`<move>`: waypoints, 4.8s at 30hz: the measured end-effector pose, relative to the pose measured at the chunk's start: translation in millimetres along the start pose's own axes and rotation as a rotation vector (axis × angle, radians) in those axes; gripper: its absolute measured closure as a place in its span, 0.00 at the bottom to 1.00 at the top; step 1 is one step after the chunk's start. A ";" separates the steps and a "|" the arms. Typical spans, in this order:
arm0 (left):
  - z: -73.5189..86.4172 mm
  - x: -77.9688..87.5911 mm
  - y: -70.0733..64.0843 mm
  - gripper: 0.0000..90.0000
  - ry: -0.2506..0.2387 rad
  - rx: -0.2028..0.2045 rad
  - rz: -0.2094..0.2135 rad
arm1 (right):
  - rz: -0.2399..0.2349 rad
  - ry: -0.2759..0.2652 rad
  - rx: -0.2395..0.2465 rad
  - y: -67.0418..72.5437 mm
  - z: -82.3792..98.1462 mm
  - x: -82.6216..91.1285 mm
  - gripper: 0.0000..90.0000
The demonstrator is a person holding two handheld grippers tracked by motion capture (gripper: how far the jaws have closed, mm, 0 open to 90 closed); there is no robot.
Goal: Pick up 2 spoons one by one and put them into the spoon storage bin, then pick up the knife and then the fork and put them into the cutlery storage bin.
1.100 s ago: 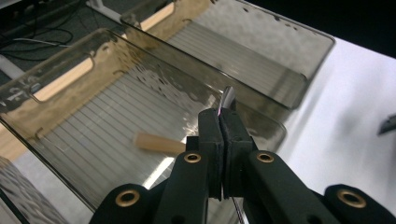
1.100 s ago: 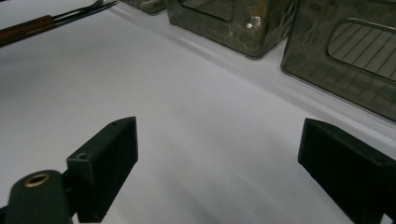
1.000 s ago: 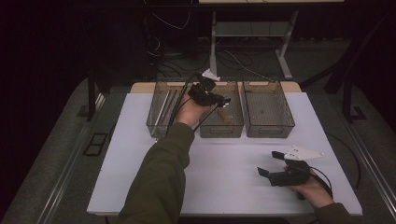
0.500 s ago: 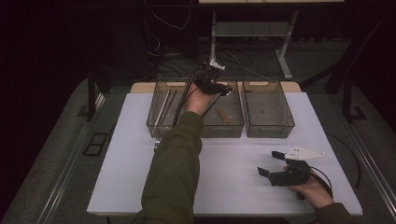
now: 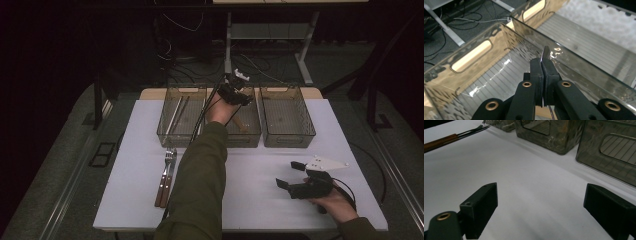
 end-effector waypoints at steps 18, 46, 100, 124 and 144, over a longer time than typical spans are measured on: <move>17.5 12.9 -17.3 0.49 -0.028 0.009 0.031 | -0.001 -0.002 0.005 0.5 -0.7 -0.3 0.14; 80.6 92.5 -76.0 0.26 -0.080 -0.019 0.134 | 0.013 0.003 -0.010 -2.4 0.0 -0.6 0.14; 286.8 172.9 -25.3 0.99 0.049 0.283 -0.148 | 0.035 0.018 0.005 -4.8 2.8 -2.8 0.14; 277.8 155.4 -44.8 1.00 0.051 0.222 -0.012 | 0.036 0.019 0.012 -4.3 3.3 -3.2 0.14; 266.3 147.6 -64.6 0.99 0.050 0.131 0.111 | 0.035 0.020 0.012 -4.2 3.4 -3.2 0.14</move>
Point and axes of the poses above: each handheld gripper's, and its own axes: x roughly backward along the jaws, z roughly out of its underside, y roughly to its left, the point moved 9 cm from there along -x, roughly forward along the jaws, and after that the axes turned 15 degrees about z, right-handed, at the moved point
